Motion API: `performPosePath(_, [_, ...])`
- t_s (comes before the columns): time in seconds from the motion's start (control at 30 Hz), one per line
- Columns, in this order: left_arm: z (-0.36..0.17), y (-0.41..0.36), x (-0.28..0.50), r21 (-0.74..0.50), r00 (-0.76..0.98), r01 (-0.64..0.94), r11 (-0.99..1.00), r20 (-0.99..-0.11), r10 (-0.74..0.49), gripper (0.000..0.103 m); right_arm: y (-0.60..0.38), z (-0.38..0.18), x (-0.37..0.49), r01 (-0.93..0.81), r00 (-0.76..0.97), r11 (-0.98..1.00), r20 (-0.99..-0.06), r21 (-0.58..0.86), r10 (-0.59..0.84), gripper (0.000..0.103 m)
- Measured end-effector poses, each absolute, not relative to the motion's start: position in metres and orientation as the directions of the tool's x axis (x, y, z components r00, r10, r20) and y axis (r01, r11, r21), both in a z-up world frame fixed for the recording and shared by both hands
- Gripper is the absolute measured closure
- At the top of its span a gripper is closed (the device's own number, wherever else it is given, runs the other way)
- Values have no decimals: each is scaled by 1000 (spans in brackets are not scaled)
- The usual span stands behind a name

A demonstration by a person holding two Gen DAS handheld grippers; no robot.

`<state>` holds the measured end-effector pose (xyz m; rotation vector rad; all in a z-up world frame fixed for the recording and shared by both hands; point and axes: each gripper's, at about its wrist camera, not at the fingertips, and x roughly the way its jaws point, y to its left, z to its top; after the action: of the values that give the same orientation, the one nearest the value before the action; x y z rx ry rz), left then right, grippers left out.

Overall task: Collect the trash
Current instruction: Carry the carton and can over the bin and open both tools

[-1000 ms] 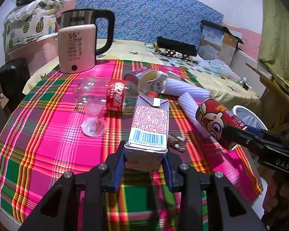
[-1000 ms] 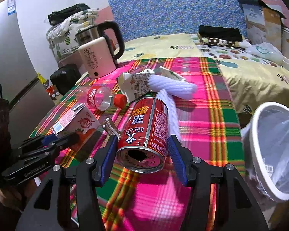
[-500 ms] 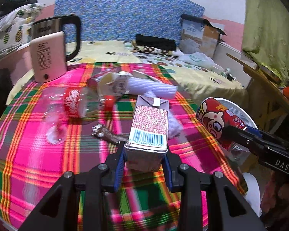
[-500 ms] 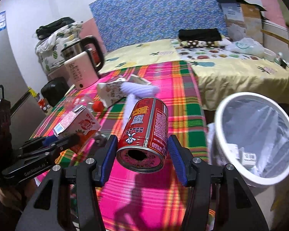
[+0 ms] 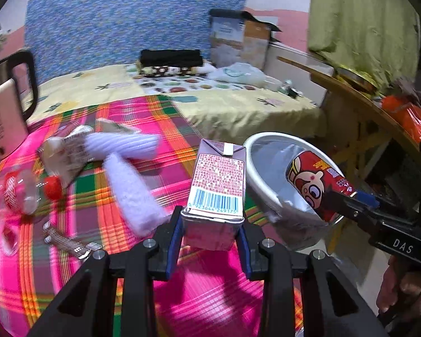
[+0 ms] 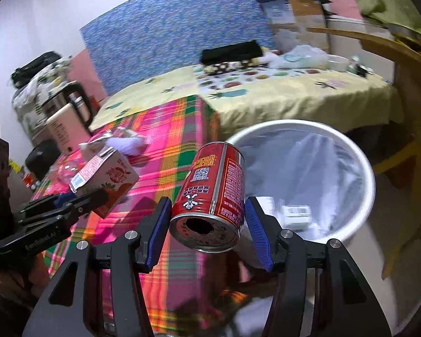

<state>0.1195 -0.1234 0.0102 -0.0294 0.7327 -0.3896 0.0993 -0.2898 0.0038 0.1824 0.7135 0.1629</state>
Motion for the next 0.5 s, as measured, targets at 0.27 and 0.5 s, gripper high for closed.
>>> performPosePath(0.27, [10, -172, 131, -157, 633, 429, 889, -650, -421, 67, -320, -3, 95, 9, 745, 974, -651, 228, 146, 48])
performPosePath(0.5, [6, -198, 140, -154, 602, 477, 865, -660, -450, 67, -335, -7, 95, 44, 737, 972, -664, 231, 125, 48])
